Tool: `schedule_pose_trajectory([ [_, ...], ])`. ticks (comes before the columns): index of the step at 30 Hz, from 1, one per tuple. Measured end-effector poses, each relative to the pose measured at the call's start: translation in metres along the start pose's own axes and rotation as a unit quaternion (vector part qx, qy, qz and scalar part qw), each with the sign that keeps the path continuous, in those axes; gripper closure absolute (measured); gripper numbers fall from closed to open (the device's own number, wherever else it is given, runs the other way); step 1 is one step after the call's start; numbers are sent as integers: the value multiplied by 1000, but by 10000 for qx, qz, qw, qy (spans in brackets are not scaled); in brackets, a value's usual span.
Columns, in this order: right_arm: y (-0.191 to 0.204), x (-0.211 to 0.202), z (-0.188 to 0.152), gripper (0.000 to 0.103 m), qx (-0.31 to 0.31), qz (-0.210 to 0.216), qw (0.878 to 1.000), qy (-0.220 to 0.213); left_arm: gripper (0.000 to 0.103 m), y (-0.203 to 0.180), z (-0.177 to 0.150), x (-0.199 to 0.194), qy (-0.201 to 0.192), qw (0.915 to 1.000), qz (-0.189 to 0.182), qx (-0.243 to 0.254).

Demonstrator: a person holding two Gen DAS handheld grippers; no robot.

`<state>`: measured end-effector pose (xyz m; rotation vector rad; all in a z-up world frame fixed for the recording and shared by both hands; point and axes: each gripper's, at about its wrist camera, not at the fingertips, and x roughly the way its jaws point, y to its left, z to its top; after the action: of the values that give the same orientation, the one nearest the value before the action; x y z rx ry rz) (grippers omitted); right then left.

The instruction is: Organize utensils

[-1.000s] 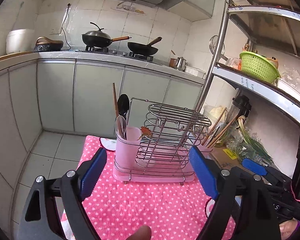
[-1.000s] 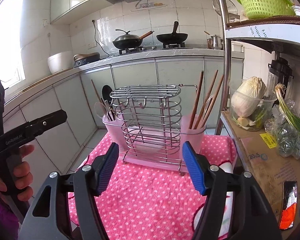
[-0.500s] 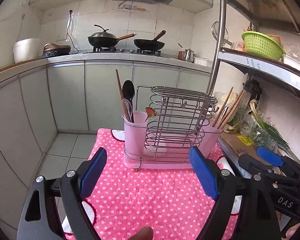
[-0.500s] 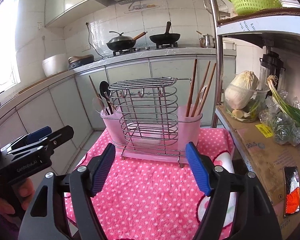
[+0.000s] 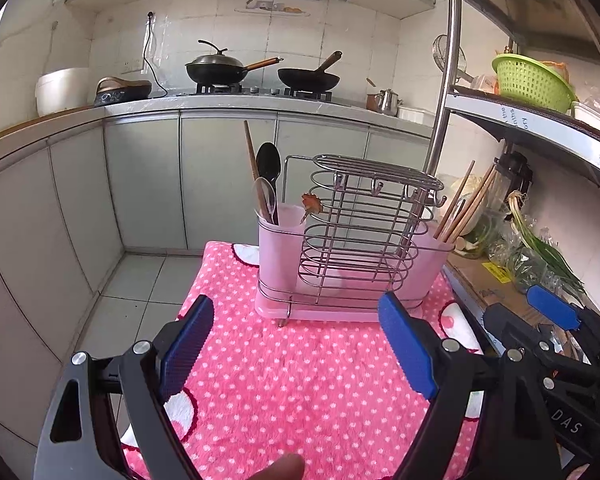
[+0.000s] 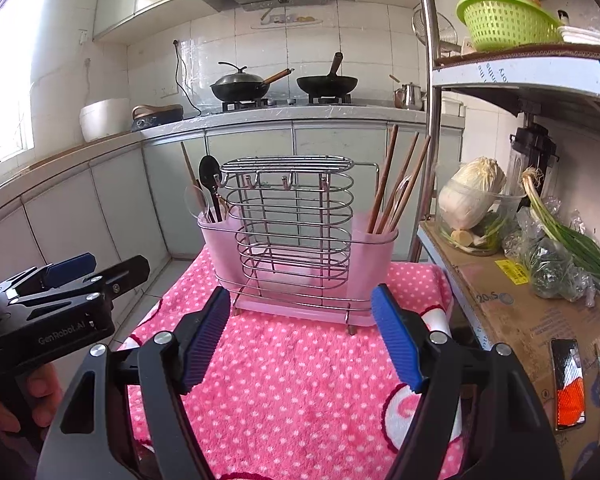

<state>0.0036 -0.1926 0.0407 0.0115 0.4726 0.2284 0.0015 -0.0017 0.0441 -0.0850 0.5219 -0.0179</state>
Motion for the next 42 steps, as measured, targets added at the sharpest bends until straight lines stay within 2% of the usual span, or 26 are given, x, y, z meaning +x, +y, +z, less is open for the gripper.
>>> schedule_pose_trajectory([
  [42,-1,4,-2,29,-1,-16,10000,64,23,-6,0,-1,2,10000,22,92],
])
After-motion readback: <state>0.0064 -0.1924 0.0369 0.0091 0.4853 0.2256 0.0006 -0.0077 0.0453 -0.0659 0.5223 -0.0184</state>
